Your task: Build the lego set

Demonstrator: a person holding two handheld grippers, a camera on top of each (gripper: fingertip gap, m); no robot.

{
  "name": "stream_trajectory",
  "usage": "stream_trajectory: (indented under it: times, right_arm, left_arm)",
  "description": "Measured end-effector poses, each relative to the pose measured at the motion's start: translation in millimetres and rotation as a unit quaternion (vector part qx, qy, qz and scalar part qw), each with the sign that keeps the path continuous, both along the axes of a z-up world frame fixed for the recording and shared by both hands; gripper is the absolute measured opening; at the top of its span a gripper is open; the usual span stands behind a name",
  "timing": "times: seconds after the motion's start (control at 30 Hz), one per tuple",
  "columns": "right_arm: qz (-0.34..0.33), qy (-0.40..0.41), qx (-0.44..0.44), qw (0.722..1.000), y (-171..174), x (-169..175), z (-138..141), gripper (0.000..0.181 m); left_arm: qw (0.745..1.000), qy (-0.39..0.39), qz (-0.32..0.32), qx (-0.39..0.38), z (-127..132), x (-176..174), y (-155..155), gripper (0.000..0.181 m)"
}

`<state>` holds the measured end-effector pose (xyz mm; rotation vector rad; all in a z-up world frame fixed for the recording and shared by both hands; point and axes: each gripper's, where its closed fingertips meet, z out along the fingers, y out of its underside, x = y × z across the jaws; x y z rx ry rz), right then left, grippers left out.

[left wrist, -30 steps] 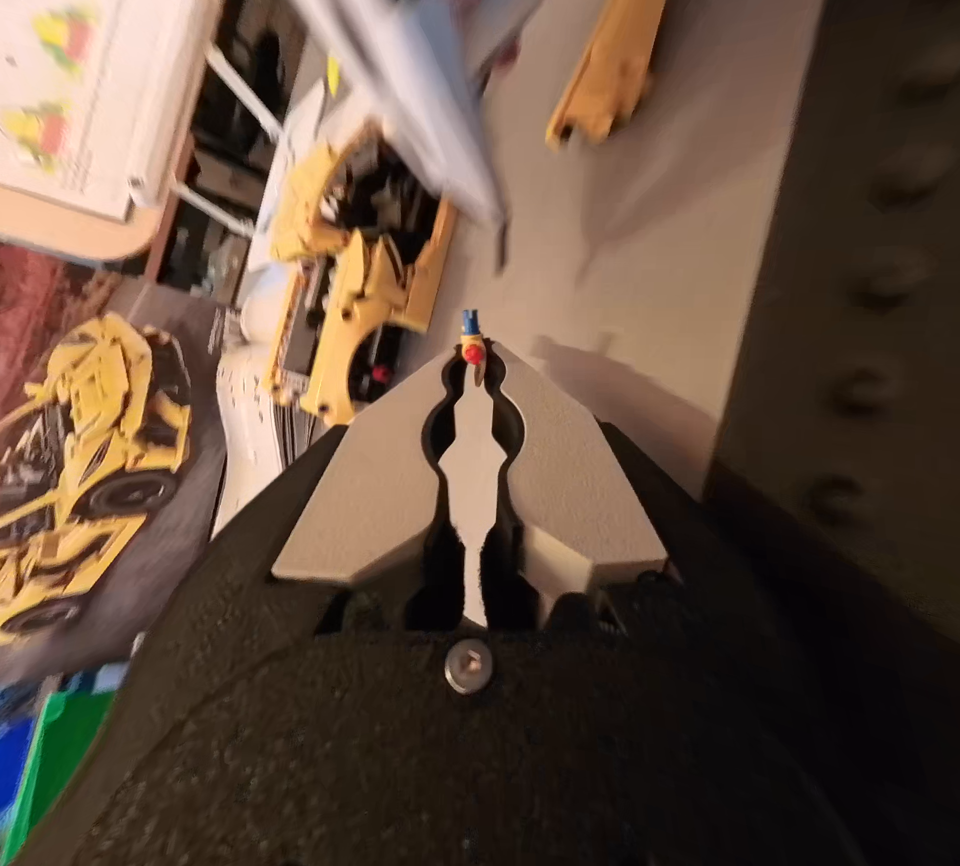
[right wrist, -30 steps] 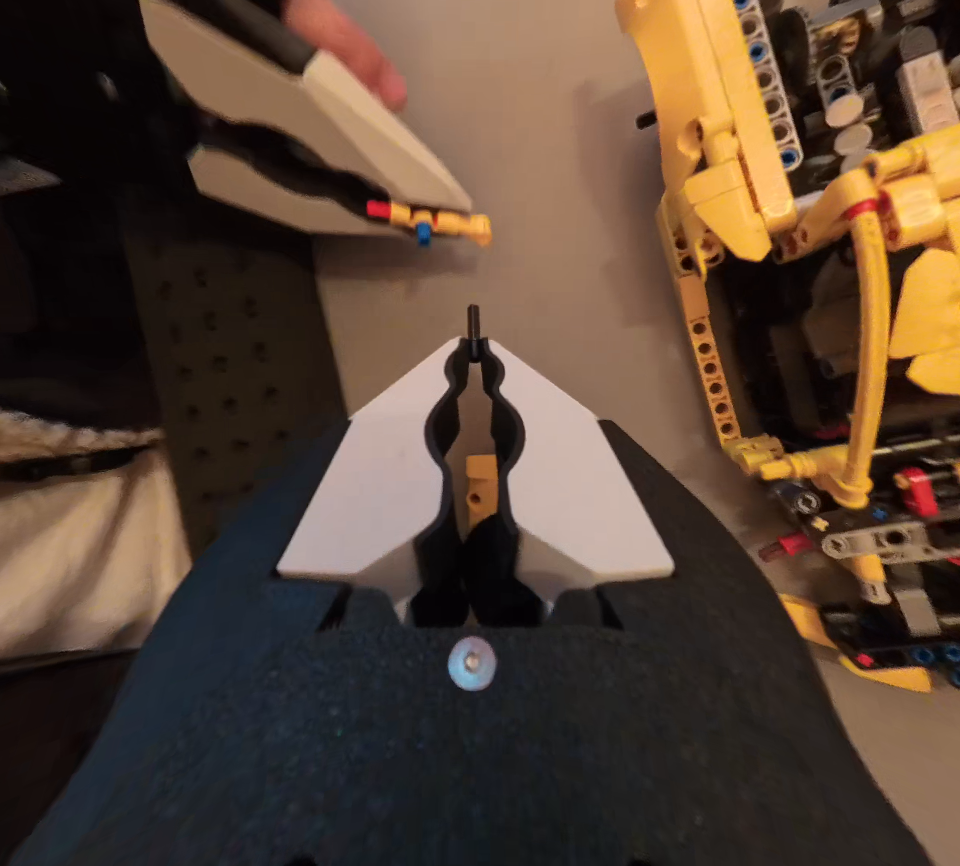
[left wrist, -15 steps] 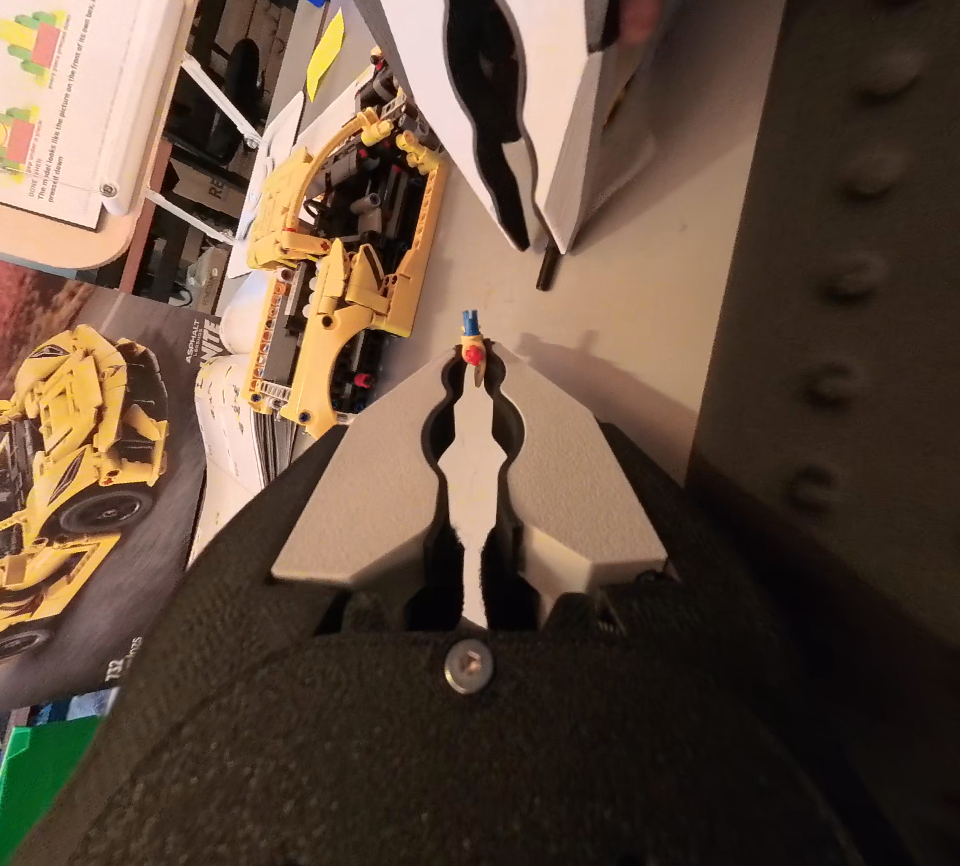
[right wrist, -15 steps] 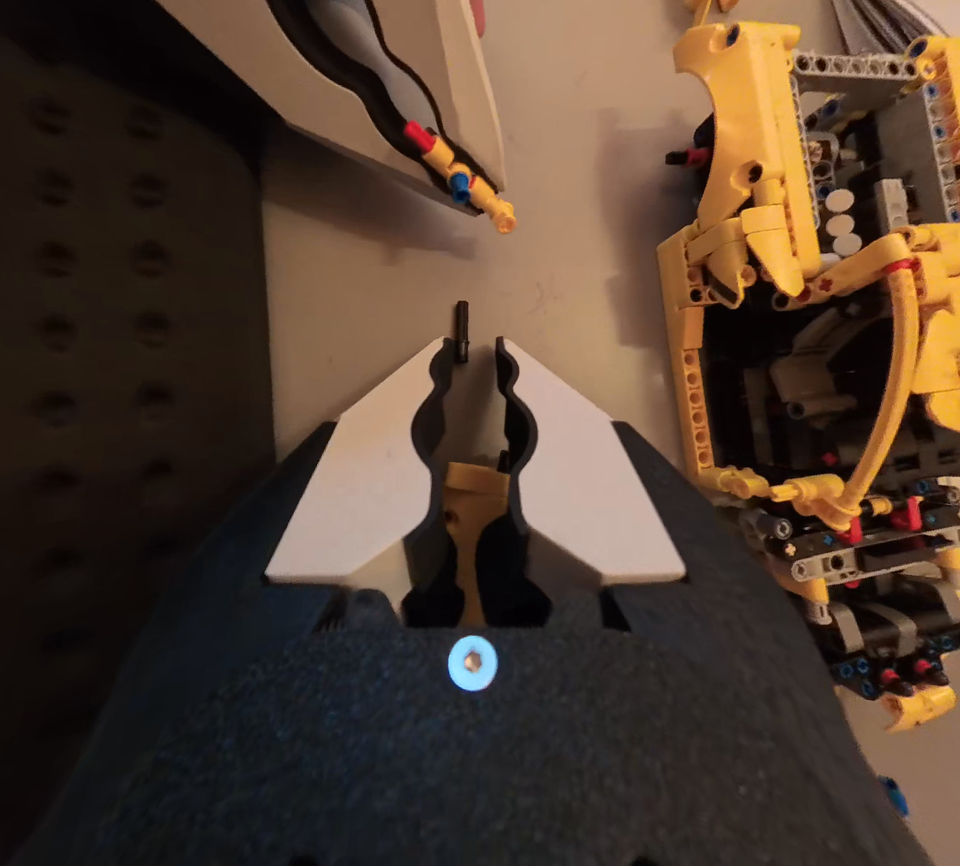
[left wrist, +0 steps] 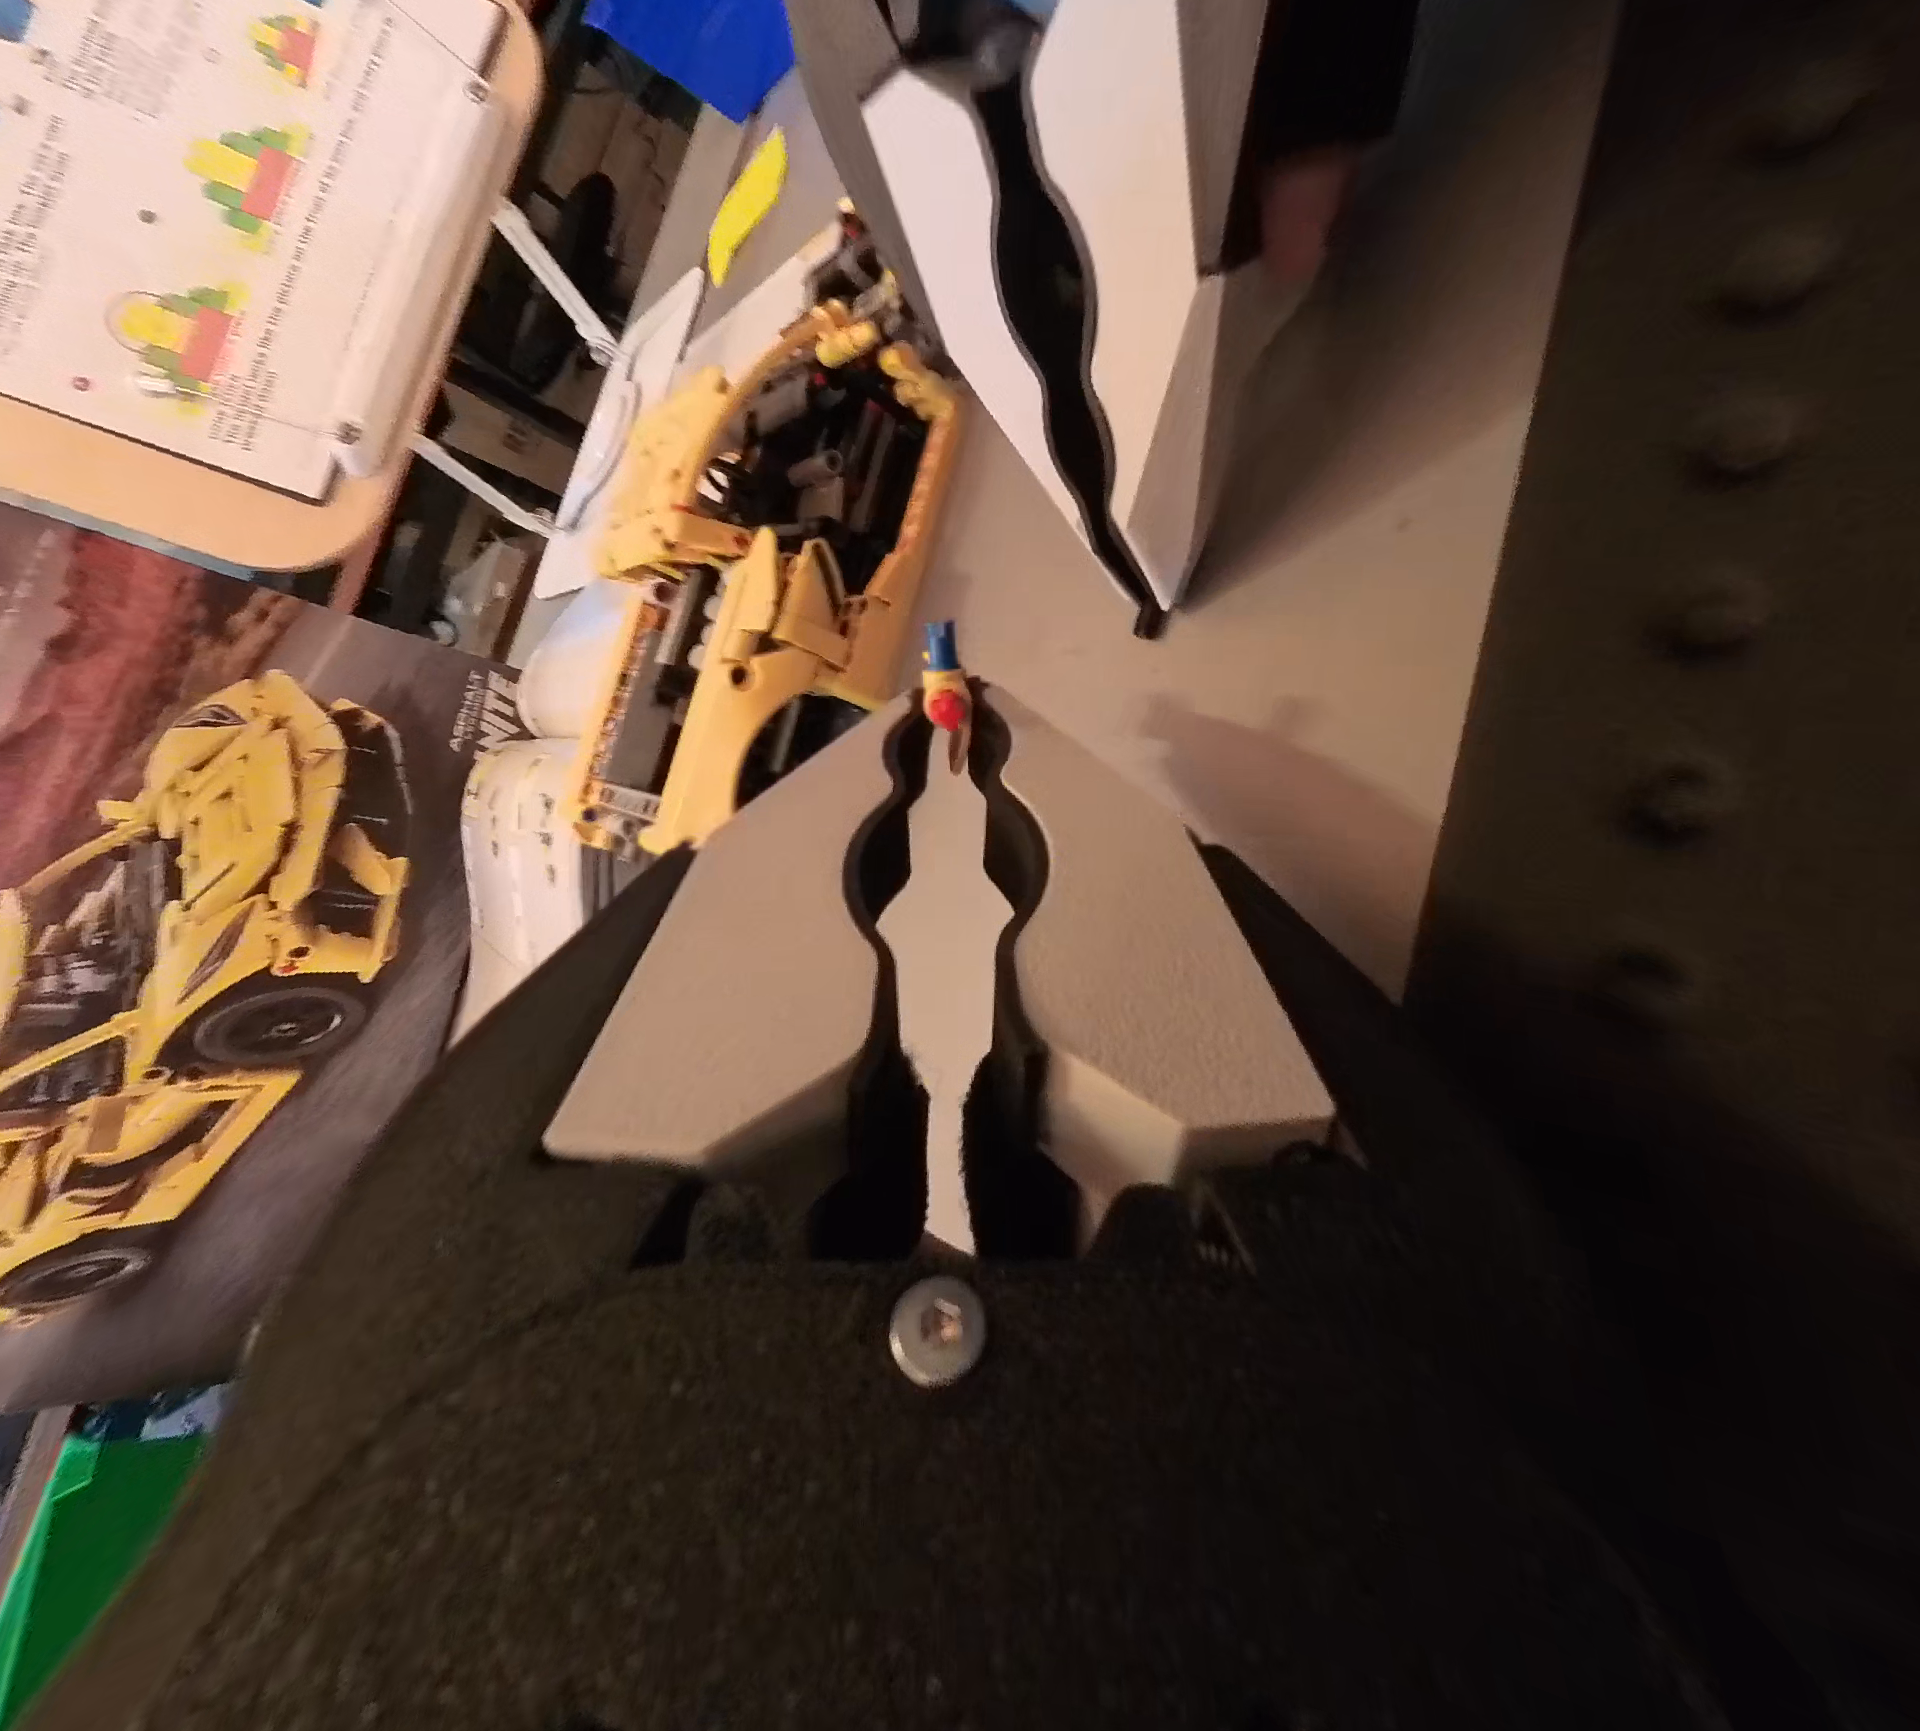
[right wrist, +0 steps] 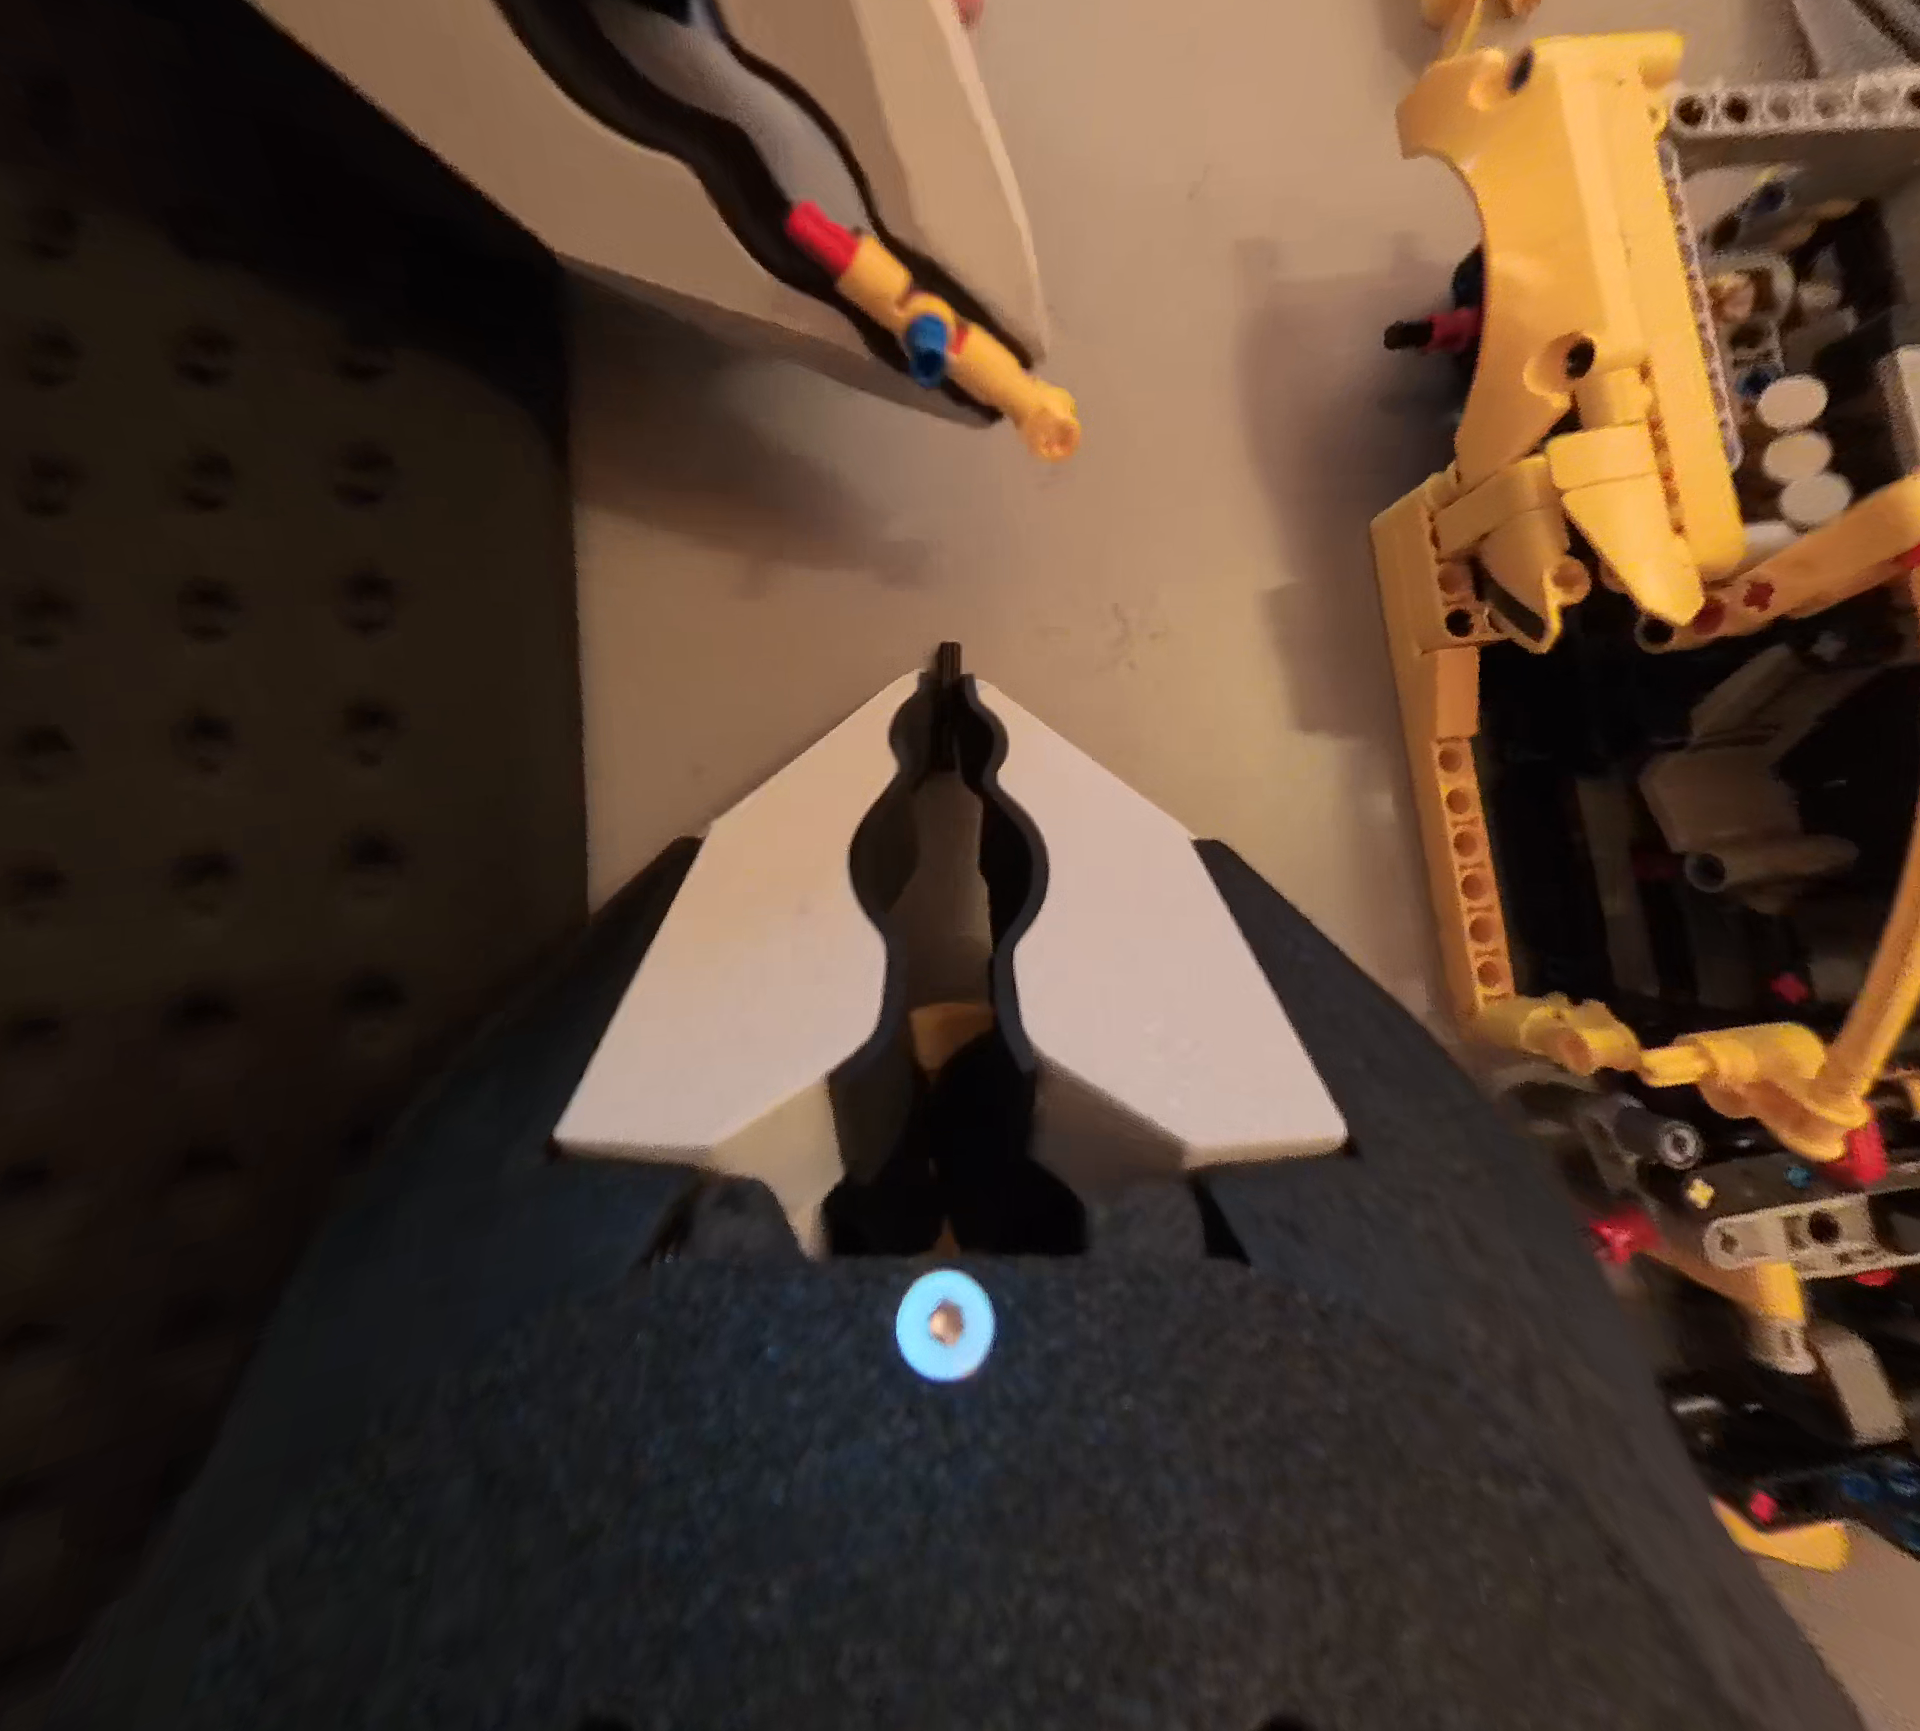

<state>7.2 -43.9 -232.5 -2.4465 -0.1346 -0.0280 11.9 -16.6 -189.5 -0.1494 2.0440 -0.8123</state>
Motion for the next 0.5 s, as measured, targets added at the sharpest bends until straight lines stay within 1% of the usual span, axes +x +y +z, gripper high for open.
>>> stream_trajectory:
  times: [0.03,0.07,0.13,0.2,0.23,0.3,0.4,0.5]
  right_arm:
    - [-0.017,0.019,0.009,1.0,1.9,2.6,4.1,0.003]
    - [-0.03,0.052,0.039,0.997,7.5,2.0,16.3,0.002]
    - [-0.053,0.148,0.098,0.983,17.5,-0.6,49.4,0.002]
    - [-0.072,0.205,0.112,0.97,19.4,5.5,67.7,0.002]
    - [-0.075,0.233,0.108,0.964,19.9,5.6,71.4,0.002]
    - [-0.075,0.251,0.085,0.961,19.6,6.5,68.6,0.002]
    - [-0.066,0.25,0.044,0.965,19.1,3.8,59.1,0.002]
    - [-0.062,0.242,0.026,0.968,19.3,5.1,57.6,0.002]
  left_arm:
    - [1.0,-0.01,0.0,-0.009,5.4,0.0,0.1,0.006]
    - [1.0,-0.02,0.0,-0.015,10.1,0.1,0.4,0.006]
    - [0.999,-0.041,0.003,-0.02,18.0,0.8,1.7,0.006]
    - [0.998,-0.055,-0.001,-0.02,22.0,-0.8,0.2,0.006]
    - [0.998,-0.06,-0.004,-0.016,22.4,-1.6,-0.7,0.006]
    - [0.998,-0.067,-0.007,-0.002,20.5,-2.7,-2.0,0.006]
    - [0.997,-0.07,-0.006,0.016,16.4,-2.4,-2.0,0.006]
    - [0.997,-0.074,-0.006,0.03,13.9,-2.4,-2.4,0.006]
